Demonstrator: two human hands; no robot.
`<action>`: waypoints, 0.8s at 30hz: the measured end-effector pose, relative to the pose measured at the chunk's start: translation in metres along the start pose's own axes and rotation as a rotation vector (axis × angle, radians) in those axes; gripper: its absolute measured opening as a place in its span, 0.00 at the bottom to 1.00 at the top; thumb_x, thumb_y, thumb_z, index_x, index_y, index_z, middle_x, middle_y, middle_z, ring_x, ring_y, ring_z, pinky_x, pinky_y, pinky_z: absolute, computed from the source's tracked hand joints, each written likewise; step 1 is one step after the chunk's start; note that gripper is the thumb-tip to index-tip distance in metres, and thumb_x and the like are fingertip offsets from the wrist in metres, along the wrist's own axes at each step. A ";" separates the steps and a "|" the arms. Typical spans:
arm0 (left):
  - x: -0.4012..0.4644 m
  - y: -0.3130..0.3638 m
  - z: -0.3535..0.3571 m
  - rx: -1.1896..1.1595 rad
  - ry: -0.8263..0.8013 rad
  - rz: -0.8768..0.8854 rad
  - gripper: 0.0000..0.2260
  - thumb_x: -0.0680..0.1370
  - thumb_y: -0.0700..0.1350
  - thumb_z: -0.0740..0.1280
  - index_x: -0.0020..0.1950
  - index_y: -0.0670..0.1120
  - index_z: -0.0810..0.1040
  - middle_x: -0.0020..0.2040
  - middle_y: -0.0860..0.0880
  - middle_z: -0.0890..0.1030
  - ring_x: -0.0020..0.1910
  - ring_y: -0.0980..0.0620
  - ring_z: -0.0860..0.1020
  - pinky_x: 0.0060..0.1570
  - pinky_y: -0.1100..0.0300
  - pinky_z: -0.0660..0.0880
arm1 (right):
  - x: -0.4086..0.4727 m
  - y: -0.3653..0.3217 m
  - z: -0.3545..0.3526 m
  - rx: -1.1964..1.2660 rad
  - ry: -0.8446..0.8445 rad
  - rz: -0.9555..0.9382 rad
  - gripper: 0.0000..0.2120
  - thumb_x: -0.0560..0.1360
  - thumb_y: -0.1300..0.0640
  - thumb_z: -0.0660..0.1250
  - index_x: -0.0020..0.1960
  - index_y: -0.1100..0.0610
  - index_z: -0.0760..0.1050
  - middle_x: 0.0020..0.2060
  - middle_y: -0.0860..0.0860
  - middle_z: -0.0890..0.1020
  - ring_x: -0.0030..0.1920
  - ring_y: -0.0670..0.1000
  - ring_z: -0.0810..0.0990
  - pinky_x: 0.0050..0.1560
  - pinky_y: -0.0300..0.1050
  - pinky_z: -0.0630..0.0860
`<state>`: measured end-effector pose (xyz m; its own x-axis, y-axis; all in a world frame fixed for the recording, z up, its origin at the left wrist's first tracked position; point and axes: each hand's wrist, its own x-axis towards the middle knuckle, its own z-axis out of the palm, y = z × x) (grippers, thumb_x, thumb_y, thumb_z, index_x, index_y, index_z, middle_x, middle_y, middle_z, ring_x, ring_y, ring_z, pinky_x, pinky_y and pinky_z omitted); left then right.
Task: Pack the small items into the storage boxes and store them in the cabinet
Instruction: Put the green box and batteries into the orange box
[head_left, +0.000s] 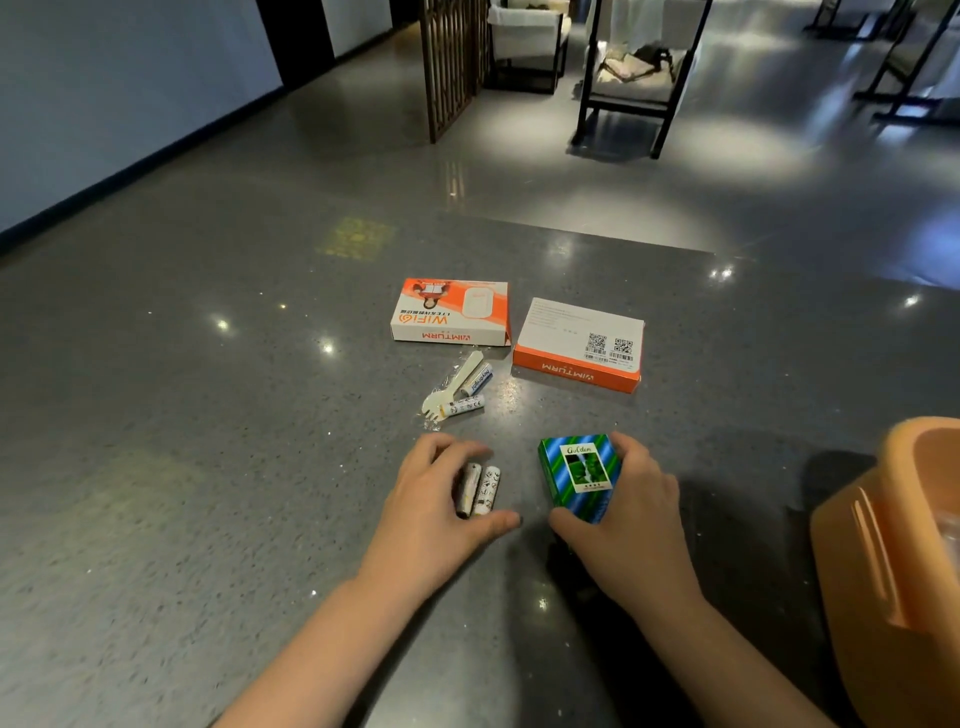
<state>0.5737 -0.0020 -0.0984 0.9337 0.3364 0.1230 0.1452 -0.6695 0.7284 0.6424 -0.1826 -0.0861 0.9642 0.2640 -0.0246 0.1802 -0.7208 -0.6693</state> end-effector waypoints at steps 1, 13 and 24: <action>0.001 -0.002 -0.006 -0.002 -0.059 0.045 0.31 0.60 0.56 0.78 0.61 0.57 0.75 0.58 0.61 0.69 0.60 0.58 0.69 0.60 0.62 0.68 | 0.000 0.000 0.000 -0.004 0.003 -0.001 0.47 0.62 0.47 0.77 0.74 0.51 0.57 0.66 0.49 0.69 0.64 0.49 0.65 0.64 0.51 0.70; 0.030 -0.007 -0.015 0.199 -0.430 0.232 0.34 0.66 0.52 0.76 0.70 0.53 0.70 0.64 0.55 0.74 0.62 0.56 0.68 0.63 0.66 0.62 | 0.001 -0.001 0.005 -0.043 0.024 -0.012 0.47 0.61 0.47 0.77 0.74 0.52 0.58 0.65 0.49 0.70 0.63 0.49 0.65 0.61 0.49 0.71; 0.031 0.001 -0.011 0.272 -0.523 0.305 0.29 0.71 0.53 0.72 0.70 0.57 0.68 0.58 0.52 0.70 0.59 0.55 0.66 0.61 0.59 0.64 | 0.000 0.000 0.005 -0.071 0.035 -0.032 0.46 0.61 0.46 0.76 0.73 0.52 0.58 0.64 0.48 0.69 0.62 0.48 0.65 0.62 0.48 0.70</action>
<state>0.5990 0.0148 -0.0866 0.9720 -0.2142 -0.0966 -0.1369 -0.8503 0.5082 0.6416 -0.1795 -0.0900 0.9639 0.2654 0.0229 0.2229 -0.7563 -0.6151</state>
